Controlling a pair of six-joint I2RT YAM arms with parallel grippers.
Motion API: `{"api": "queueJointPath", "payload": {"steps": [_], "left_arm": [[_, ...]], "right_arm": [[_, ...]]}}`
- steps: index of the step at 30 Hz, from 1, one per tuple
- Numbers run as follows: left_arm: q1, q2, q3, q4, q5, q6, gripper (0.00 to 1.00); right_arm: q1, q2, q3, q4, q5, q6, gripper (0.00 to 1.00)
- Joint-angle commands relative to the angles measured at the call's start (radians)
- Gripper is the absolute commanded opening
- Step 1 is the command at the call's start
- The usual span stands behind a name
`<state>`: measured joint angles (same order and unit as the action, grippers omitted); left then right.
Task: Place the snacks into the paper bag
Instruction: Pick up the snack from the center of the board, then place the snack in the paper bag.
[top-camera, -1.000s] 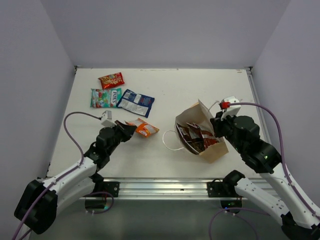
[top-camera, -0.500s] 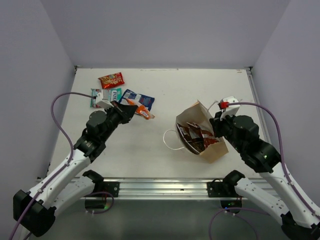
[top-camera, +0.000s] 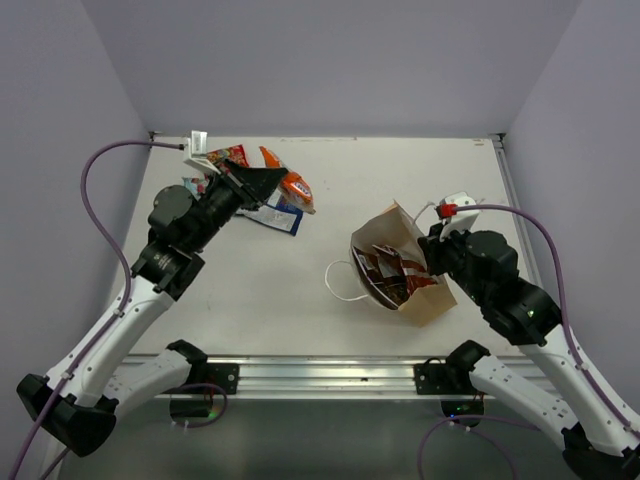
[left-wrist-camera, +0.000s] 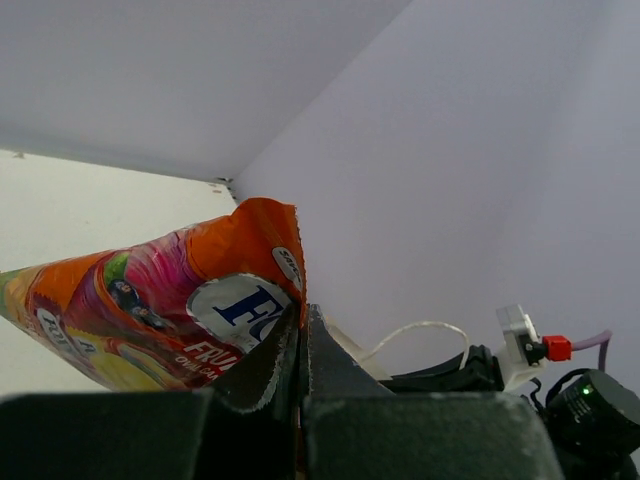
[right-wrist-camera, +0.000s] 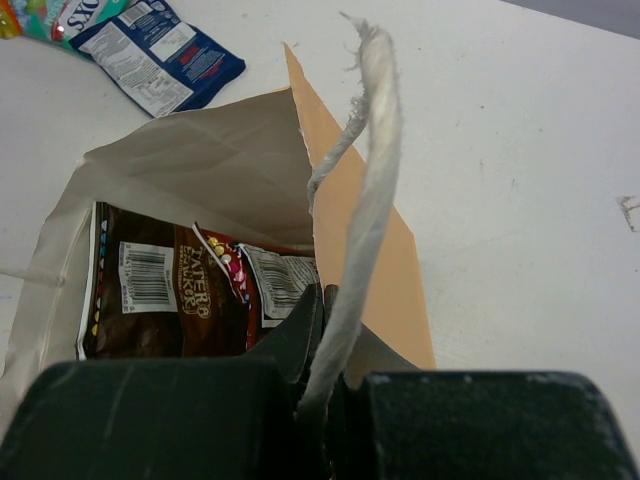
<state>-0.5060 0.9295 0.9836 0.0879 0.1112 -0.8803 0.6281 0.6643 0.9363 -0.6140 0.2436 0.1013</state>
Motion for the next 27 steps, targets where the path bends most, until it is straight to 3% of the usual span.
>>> {"api": "queueJointPath", "payload": {"steps": [1, 15, 27], "left_arm": [[-0.003, 0.040, 0.076, 0.119, 0.116, -0.066, 0.00], [-0.226, 0.224, 0.277, 0.279, 0.128, -0.089, 0.00], [-0.399, 0.308, 0.285, 0.343, 0.078, -0.085, 0.00]], "right_arm": [[0.004, -0.006, 0.029, 0.020, -0.024, -0.014, 0.00], [0.004, 0.001, 0.025, 0.028, -0.017, -0.011, 0.00], [0.004, 0.006, 0.033, 0.028, -0.004, -0.005, 0.00]]}}
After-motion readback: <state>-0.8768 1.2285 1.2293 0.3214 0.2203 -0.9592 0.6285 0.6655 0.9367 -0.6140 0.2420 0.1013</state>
